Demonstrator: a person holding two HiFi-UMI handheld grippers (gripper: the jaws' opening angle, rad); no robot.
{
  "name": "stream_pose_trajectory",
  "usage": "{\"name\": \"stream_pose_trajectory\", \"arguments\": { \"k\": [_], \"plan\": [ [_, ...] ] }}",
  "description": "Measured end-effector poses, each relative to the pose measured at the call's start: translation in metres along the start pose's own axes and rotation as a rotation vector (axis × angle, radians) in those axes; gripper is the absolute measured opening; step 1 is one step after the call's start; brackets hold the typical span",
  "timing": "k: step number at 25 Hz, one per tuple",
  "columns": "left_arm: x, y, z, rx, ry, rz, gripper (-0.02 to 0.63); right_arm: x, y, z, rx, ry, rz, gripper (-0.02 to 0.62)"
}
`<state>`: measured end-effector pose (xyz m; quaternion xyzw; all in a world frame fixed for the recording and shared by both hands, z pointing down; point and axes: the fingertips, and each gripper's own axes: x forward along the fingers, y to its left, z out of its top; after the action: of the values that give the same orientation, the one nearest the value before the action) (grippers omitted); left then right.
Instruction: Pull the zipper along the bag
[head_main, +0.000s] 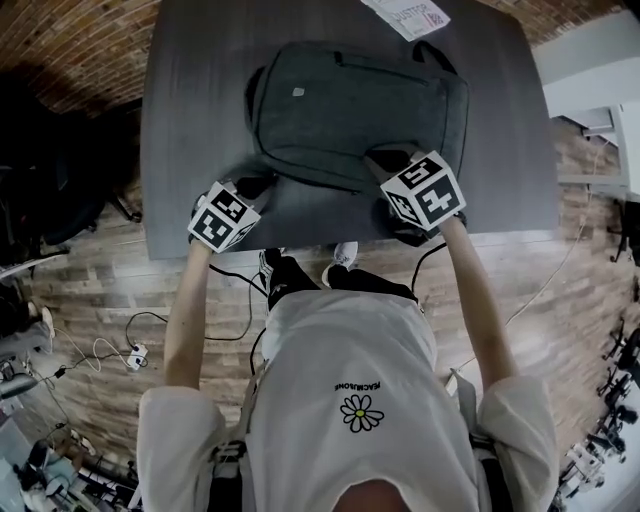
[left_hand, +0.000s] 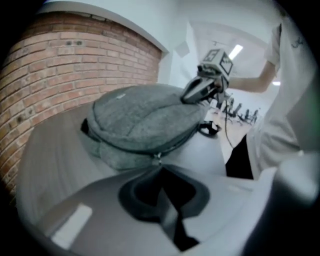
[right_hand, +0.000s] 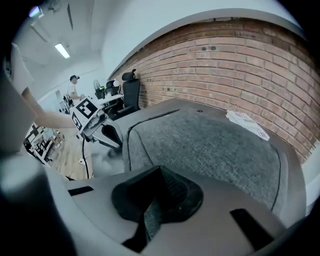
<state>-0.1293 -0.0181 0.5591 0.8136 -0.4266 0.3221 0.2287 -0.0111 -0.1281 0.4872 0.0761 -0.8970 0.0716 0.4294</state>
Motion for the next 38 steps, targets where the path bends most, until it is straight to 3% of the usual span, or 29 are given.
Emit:
{"name": "stream_pose_trajectory", "arguments": {
  "k": [5,10,13,17,22,26,32,38],
  "plan": [
    [0.022,-0.029,0.006,0.027,0.017,-0.02,0.006,-0.007,-0.005,-0.015,-0.023,-0.019,0.012,0.002],
    [0.019,-0.027,0.007,-0.016,0.017,0.138,0.006,-0.015,-0.003,-0.013,-0.012,-0.038,0.029,0.002],
    [0.014,-0.026,0.007,-0.031,0.011,0.181,0.006,-0.028,0.022,-0.005,-0.064,-0.107,0.024,0.003],
    [0.011,-0.024,0.008,-0.031,0.004,0.19,0.006,-0.021,0.077,-0.008,-0.144,-0.14,0.087,0.003],
    [0.007,-0.024,0.004,-0.014,0.022,0.156,0.006,0.019,0.114,0.003,-0.141,-0.21,0.127,0.026],
    [0.009,-0.028,0.006,0.011,0.023,0.109,0.005,0.056,0.108,0.015,-0.204,-0.161,0.032,0.0],
    [0.014,-0.034,0.008,-0.034,0.008,0.002,0.005,0.077,0.093,0.013,-0.172,-0.073,-0.056,0.0],
    [0.02,-0.035,0.01,0.042,0.053,-0.1,0.006,0.077,0.096,0.014,-0.139,-0.053,0.0,-0.001]
  ]
}}
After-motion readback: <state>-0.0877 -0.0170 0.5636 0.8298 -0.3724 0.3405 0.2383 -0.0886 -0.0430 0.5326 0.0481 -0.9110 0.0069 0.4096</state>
